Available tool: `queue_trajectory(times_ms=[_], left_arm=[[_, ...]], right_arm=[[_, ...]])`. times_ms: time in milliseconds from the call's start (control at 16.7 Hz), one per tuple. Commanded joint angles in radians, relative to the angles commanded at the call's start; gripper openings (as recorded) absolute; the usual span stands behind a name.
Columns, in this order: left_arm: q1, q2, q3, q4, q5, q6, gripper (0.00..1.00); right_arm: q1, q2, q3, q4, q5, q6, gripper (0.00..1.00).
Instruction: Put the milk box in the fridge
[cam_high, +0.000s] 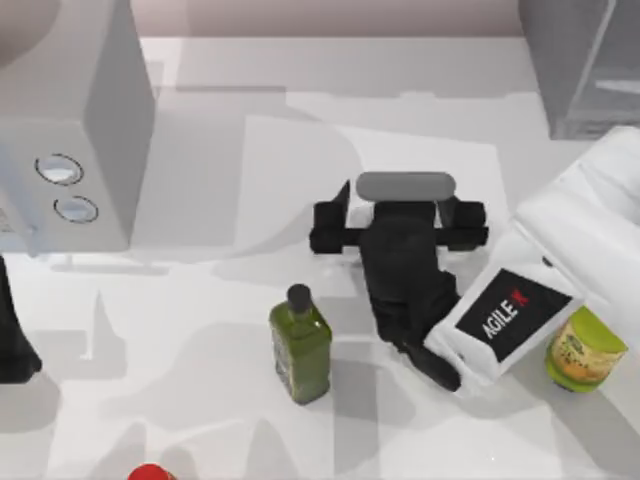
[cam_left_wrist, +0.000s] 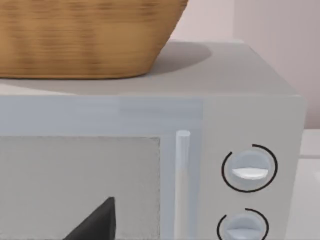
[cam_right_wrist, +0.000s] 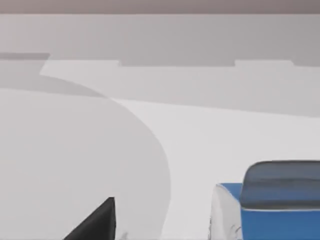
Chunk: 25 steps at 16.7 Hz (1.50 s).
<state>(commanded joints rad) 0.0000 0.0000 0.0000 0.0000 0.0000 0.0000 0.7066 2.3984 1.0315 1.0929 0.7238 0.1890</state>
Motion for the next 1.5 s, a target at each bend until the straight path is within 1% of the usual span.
queue_trajectory(times_ms=[180,960,1020,1500], left_arm=[[0.000,0.000,0.000,0.000,0.000,0.000,1.00],[0.000,0.000,0.000,0.000,0.000,0.000,1.00],[0.000,0.000,0.000,0.000,0.000,0.000,1.00],[0.000,0.000,0.000,0.000,0.000,0.000,1.00]], right_arm=[[0.000,0.000,0.000,0.000,0.000,0.000,1.00],[0.000,0.000,0.000,0.000,0.000,0.000,0.02],[0.000,0.000,0.000,0.000,0.000,0.000,0.00],[0.002,-0.001,-0.001,0.000,0.000,0.001,0.00]])
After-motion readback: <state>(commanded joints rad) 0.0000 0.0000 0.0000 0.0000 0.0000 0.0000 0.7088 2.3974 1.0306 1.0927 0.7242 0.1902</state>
